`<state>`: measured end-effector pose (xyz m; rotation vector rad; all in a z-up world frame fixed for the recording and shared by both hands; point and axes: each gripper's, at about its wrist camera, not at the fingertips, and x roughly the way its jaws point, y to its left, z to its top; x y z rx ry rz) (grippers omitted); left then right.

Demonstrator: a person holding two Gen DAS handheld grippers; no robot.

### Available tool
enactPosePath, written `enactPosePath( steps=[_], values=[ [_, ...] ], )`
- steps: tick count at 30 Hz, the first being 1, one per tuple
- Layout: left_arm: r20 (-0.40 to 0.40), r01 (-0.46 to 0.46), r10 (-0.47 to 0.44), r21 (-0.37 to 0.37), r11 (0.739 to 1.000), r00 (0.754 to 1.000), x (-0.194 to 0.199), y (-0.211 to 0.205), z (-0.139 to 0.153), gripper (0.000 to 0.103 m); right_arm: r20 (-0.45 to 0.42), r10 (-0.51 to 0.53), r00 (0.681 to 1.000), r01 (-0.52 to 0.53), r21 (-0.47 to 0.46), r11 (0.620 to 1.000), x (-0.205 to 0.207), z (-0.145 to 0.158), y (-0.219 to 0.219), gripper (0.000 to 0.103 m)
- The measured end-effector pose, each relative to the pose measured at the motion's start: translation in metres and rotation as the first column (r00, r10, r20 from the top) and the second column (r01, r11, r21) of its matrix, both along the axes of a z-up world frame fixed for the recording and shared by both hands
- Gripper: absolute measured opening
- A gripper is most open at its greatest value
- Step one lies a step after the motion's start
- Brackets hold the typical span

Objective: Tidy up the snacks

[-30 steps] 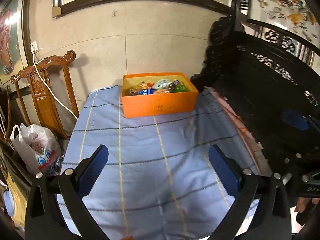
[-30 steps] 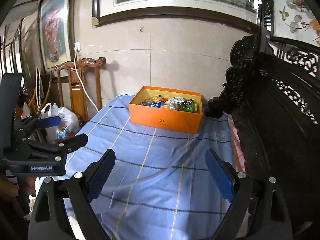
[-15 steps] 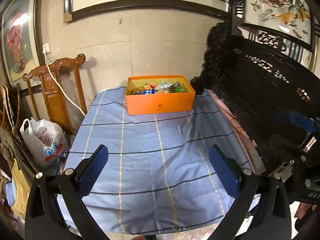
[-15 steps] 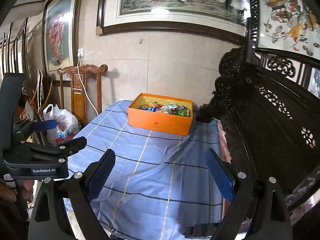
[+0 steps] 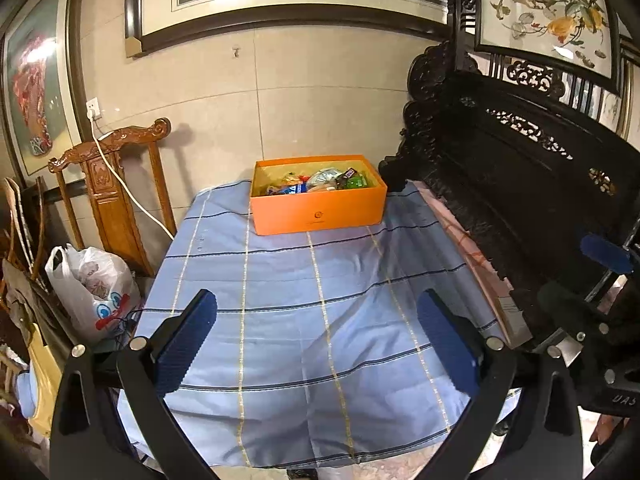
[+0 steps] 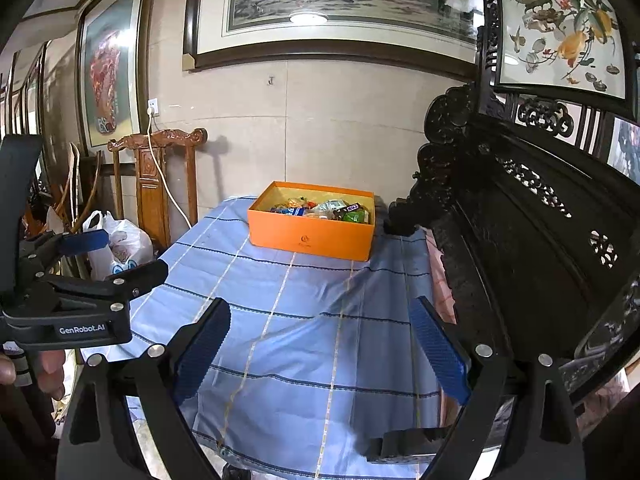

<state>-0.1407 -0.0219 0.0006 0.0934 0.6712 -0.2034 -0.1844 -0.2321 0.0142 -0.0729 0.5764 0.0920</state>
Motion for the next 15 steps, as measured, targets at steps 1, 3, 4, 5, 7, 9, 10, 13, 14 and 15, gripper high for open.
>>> enactPosePath(
  steps=[1, 3, 4, 5, 7, 9, 10, 13, 14, 15],
  values=[
    [-0.001, 0.0, 0.0, 0.001, 1.0, 1.0, -0.0002, -0.0006, -0.0001, 0.099, 0.0, 0.001, 1.0, -0.001, 0.0, 1.0, -0.0002, -0.0004, -0.0005, 0.092],
    [-0.004, -0.006, 0.006, -0.003, 1.0, 1.0, -0.0005, -0.0005, -0.0005, 0.099, 0.0, 0.002, 1.0, -0.002, 0.0, 1.0, -0.0009, -0.0008, -0.0001, 0.092],
    [-0.008, -0.004, 0.004, -0.009, 1.0, 1.0, -0.0006, -0.0004, -0.0008, 0.099, 0.0, 0.003, 1.0, -0.003, 0.0, 1.0, -0.0015, -0.0011, -0.0001, 0.092],
    [-0.013, -0.002, 0.002, -0.018, 1.0, 1.0, -0.0004, 0.0002, -0.0009, 0.099, 0.0, 0.001, 1.0, -0.001, 0.0, 1.0, -0.0014, -0.0007, 0.0005, 0.092],
    [-0.008, -0.019, 0.018, -0.021, 1.0, 1.0, -0.0004, 0.0019, -0.0008, 0.098, -0.002, 0.003, 1.0, -0.003, 0.0, 1.0, -0.0012, -0.001, 0.0003, 0.092],
    [0.002, -0.034, 0.034, -0.02, 0.999, 0.999, -0.0013, 0.0033, -0.0006, 0.098, -0.006, 0.006, 1.0, -0.006, -0.002, 1.0, -0.0016, -0.0024, -0.0005, 0.092],
    [0.013, -0.039, 0.039, -0.019, 0.999, 0.999, -0.0024, 0.0038, -0.0001, 0.098, -0.006, 0.01, 1.0, -0.01, -0.002, 1.0, -0.0012, -0.003, -0.002, 0.092],
    [0.027, -0.041, 0.042, -0.025, 0.999, 0.999, -0.0047, 0.0048, 0.0016, 0.098, -0.007, 0.012, 1.0, -0.012, -0.005, 1.0, -0.0026, -0.0041, -0.0032, 0.092],
    [0.031, -0.044, 0.044, -0.022, 0.999, 0.999, -0.0051, 0.0048, 0.0022, 0.098, -0.006, 0.011, 1.0, -0.012, -0.005, 1.0, -0.0027, -0.0041, -0.0039, 0.092],
    [0.028, -0.039, 0.04, -0.017, 0.999, 0.999, -0.005, 0.0039, 0.0021, 0.098, -0.006, 0.014, 1.0, -0.014, -0.006, 1.0, -0.002, -0.0033, -0.0056, 0.092]
  ],
)
